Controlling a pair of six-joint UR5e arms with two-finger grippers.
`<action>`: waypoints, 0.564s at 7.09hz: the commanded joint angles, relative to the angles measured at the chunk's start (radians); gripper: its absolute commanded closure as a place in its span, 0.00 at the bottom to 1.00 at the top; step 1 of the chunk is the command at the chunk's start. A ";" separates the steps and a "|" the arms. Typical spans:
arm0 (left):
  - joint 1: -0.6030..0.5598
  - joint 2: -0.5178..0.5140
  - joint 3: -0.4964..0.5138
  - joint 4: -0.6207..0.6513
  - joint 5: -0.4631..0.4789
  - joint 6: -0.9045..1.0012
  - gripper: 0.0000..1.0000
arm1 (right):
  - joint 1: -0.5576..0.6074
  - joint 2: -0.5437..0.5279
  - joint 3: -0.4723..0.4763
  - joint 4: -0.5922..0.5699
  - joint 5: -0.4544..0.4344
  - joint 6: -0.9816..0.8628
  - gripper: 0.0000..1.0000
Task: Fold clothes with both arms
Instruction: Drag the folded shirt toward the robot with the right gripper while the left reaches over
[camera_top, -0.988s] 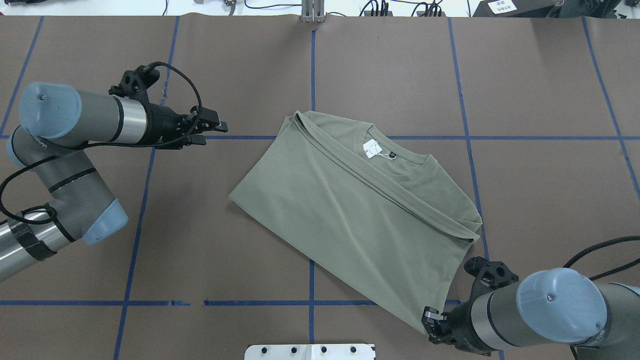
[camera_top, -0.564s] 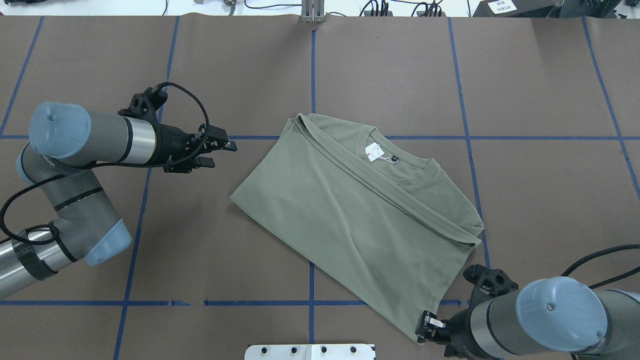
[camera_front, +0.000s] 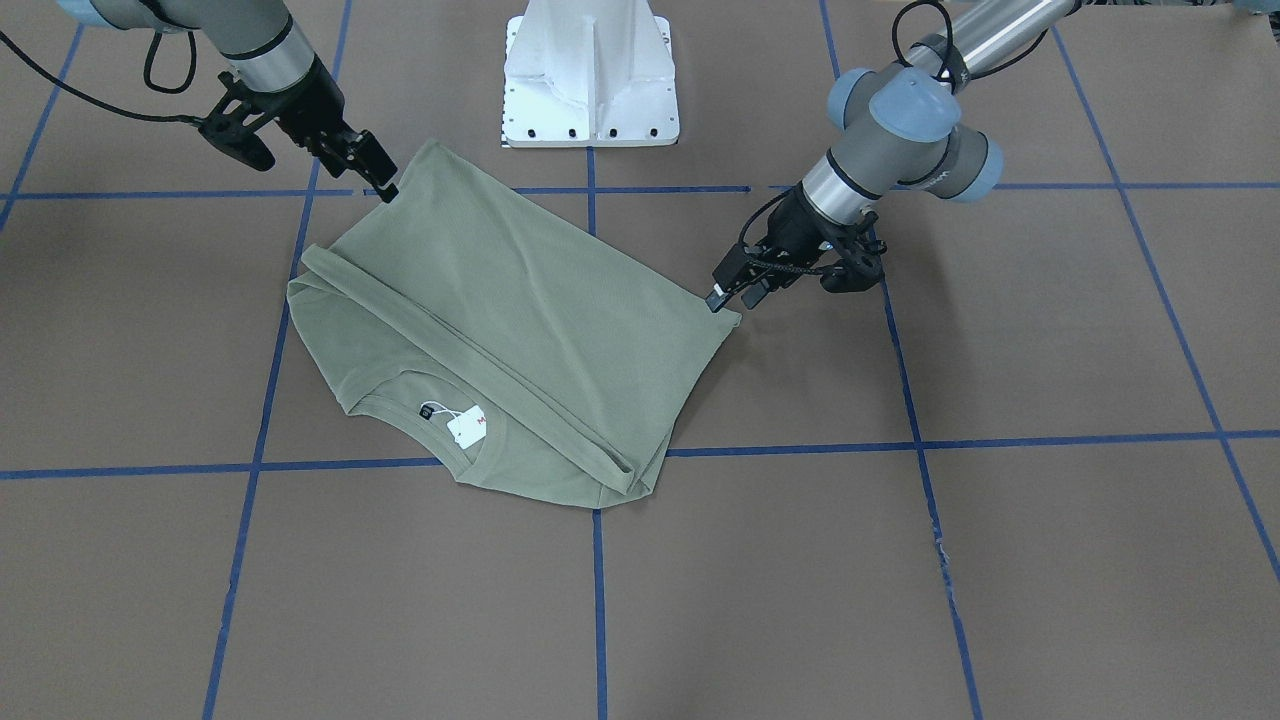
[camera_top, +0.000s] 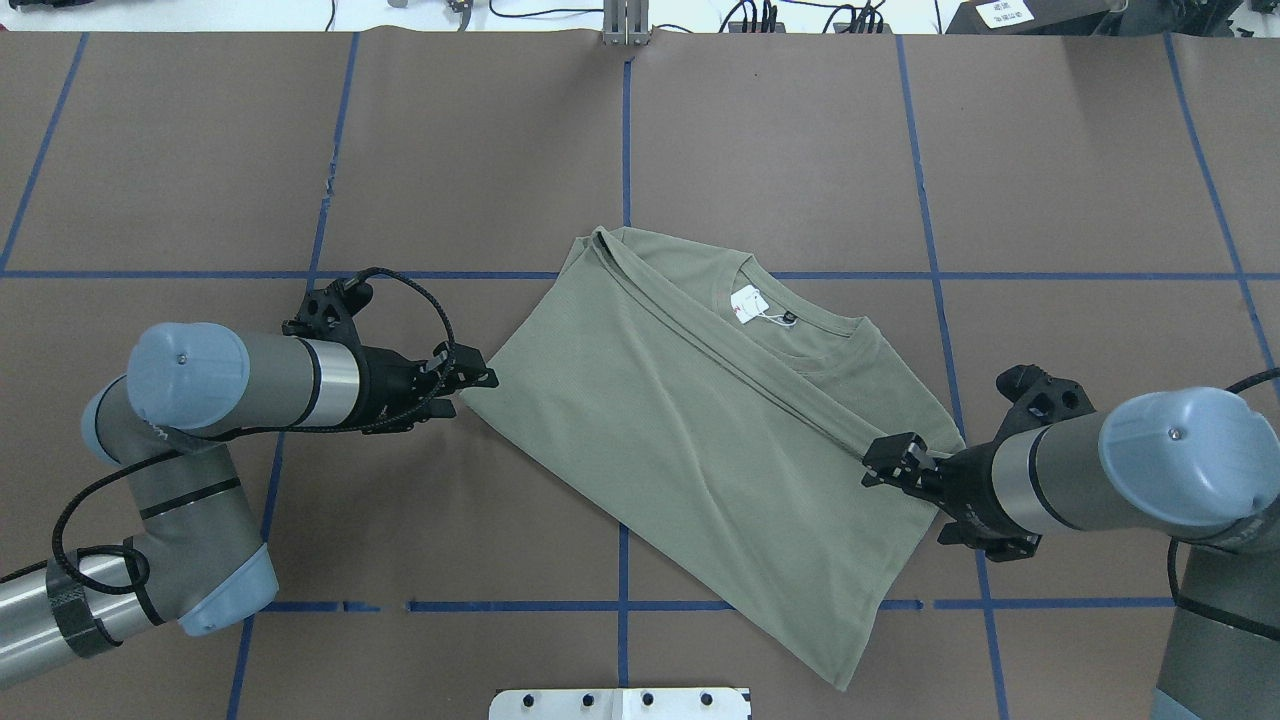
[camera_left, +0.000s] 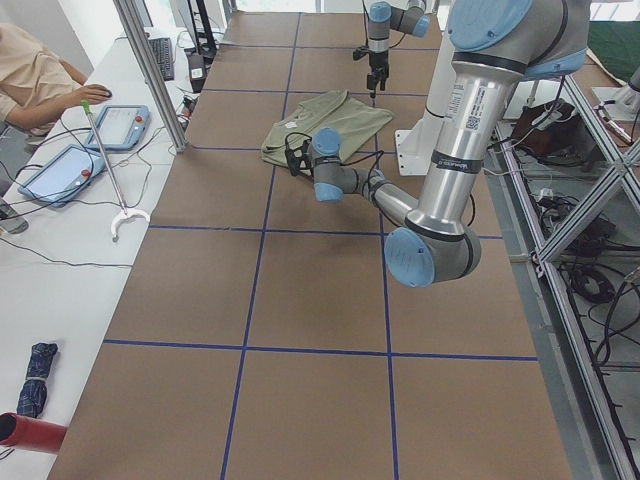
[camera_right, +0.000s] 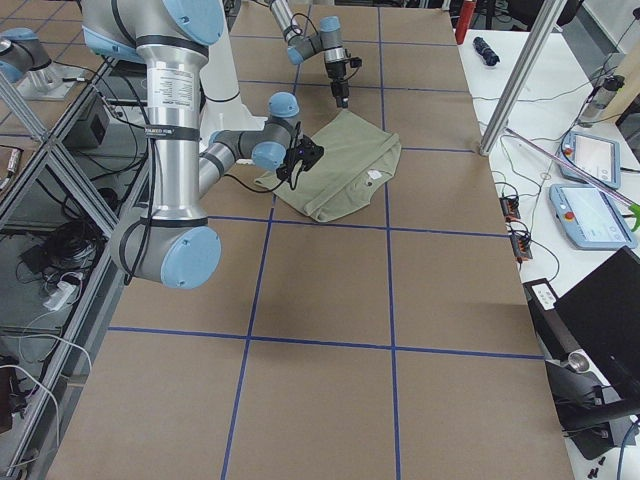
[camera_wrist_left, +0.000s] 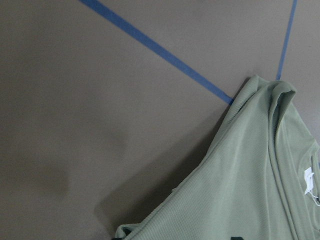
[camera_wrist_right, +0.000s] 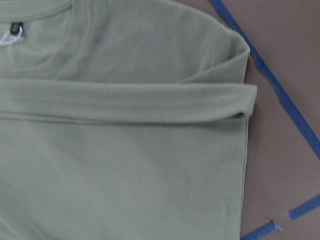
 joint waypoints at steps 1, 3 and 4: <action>0.021 -0.001 0.004 0.024 0.023 0.004 0.36 | 0.032 0.034 -0.029 0.000 0.001 -0.021 0.00; 0.024 -0.003 0.007 0.024 0.046 0.006 0.49 | 0.032 0.034 -0.043 0.001 0.000 -0.021 0.00; 0.018 -0.003 0.007 0.026 0.047 0.006 0.66 | 0.032 0.034 -0.043 0.001 0.000 -0.021 0.00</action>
